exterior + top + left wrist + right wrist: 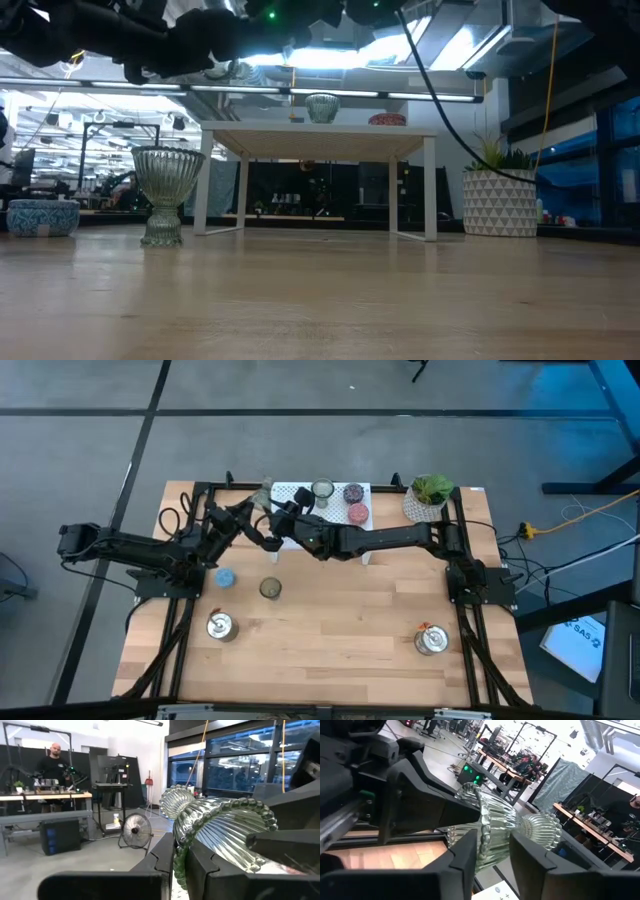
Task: Pick & Place candle stick holders
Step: Put the right green glass candle holder on the shelf aligned with the other glass candle holder
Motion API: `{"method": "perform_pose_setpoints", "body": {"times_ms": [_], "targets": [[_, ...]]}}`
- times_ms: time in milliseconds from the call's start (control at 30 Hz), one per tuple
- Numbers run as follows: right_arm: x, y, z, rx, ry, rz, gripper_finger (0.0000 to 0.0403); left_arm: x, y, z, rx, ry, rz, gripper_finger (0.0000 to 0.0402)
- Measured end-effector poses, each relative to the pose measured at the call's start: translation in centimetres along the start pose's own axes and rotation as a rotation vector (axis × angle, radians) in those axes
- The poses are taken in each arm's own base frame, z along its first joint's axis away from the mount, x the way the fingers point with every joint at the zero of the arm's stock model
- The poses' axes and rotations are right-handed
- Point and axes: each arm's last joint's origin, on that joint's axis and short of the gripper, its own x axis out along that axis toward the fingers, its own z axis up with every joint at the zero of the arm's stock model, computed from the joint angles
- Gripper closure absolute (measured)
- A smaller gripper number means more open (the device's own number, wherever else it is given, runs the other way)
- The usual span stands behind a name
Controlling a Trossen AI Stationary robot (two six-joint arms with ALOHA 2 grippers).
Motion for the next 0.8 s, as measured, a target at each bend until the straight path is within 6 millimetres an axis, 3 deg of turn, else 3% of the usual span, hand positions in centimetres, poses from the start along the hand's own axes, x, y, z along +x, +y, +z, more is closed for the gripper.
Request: {"method": "perform_pose_setpoints", "body": {"times_ms": [800], "targets": [[-0.26, 0.15, -0.09, -0.042, 0.036, -0.035, 0.0330, -0.10, -0.13, 0.20, 0.132, -0.022, -0.035, 0.0369]]}}
